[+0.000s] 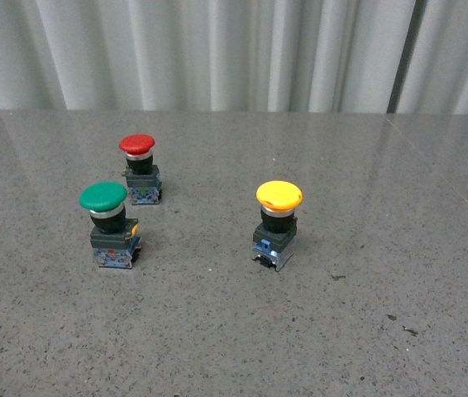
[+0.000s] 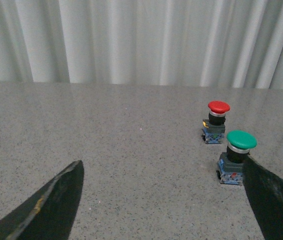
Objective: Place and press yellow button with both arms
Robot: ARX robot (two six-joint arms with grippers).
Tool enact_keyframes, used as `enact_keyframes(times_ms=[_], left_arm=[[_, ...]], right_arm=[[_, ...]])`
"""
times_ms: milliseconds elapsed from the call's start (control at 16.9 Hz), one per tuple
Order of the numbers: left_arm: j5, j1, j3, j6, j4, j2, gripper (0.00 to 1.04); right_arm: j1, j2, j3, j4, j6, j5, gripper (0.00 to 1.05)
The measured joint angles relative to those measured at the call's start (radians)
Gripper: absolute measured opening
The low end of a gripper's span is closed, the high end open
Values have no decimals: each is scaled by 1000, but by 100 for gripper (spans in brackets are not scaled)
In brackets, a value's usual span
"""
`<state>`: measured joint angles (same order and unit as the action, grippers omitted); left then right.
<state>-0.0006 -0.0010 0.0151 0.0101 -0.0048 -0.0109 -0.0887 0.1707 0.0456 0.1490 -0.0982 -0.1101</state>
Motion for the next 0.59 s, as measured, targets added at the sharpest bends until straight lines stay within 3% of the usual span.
enact_keyframes(times_ms=[118, 236, 472, 591], left_arm=[[1, 0, 0, -2, 1, 0, 98], [0, 0, 0, -2, 0, 0, 98], [0, 0, 0, -2, 0, 0, 98], [0, 0, 0, -3, 1, 0, 98]], right_arm=[[-92, 366, 167, 313, -42, 27, 98], [-169, 653, 332, 464, -64, 63, 98], [-318, 1196, 598, 459, -34, 114, 98], [-345, 1294, 629, 412, -19, 138, 78]])
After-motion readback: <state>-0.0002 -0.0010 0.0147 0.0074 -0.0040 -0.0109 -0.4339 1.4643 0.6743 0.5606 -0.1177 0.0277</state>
